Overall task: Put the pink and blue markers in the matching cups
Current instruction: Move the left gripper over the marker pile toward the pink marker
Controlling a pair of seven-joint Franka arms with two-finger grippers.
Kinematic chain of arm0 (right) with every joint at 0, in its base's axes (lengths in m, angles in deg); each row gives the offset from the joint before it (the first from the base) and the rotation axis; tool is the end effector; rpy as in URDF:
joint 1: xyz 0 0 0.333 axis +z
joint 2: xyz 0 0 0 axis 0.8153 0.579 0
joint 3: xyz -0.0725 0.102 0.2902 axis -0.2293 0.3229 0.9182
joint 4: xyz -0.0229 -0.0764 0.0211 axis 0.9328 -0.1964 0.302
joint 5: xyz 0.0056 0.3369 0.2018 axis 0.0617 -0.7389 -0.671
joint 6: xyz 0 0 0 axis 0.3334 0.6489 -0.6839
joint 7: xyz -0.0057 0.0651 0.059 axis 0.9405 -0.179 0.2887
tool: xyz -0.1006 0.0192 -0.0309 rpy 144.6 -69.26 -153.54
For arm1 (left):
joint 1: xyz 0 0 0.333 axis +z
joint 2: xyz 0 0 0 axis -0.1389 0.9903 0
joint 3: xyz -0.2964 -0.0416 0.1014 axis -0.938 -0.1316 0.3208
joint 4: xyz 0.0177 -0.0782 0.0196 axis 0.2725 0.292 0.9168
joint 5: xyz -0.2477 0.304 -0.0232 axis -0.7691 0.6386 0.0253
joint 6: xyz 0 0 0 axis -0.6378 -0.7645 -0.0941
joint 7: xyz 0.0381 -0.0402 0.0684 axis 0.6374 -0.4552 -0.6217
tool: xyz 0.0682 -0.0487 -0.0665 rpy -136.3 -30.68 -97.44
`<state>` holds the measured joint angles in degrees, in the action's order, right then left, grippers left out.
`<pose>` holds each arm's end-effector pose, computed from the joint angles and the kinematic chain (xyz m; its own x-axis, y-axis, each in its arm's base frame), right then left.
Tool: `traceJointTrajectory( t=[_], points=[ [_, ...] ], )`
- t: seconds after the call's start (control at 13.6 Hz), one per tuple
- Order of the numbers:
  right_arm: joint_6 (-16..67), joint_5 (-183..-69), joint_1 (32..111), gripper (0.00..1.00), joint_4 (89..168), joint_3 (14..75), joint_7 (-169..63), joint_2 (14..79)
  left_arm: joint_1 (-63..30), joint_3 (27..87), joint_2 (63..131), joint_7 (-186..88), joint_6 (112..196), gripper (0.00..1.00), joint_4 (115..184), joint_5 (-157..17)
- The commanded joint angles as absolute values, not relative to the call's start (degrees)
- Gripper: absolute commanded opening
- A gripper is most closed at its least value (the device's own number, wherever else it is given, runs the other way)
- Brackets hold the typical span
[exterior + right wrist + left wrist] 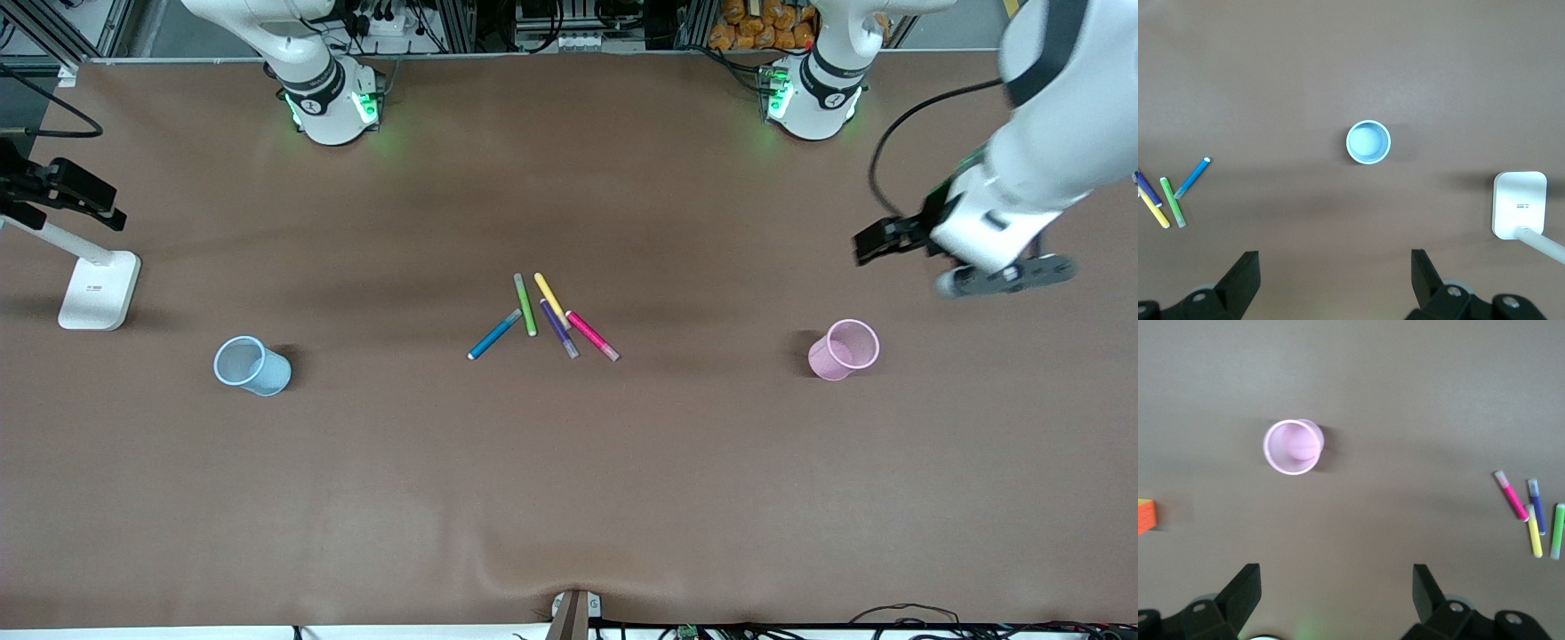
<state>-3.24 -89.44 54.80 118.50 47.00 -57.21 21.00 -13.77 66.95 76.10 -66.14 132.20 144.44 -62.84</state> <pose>0.5355 -0.0227 0.6510 0.9995 -0.0300 0.0014 -0.0299 -0.9994 -0.0151 0.5625 -0.1433 0.5463 0.9822 0.1663 -0.0871 0.1677 -0.9858 0.0080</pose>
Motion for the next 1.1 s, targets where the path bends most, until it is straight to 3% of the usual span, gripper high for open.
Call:
traceJointTrajectory(
  t=[0.0, 0.15, 1.03],
  points=[
    [-4.1, -90.4, 54.0, 1.00, 117.1, 47.3, -56.8, 21.7, -13.8, 64.0, 79.2, -72.7, 134.6, 1.00, 143.7, -62.9],
    [-4.1, -90.4, 54.0, 1.00, 117.2, 47.3, -56.8, 21.7, -14.5, 61.1, 81.7, -78.8, 136.6, 1.00, 143.5, -62.4],
    [-4.0, -90.7, 53.9, 1.00, 117.2, 47.2, -56.8, 21.8, -24.6, 61.0, 94.3, -100.4, 143.2, 1.00, 139.4, -62.3]
  ],
)
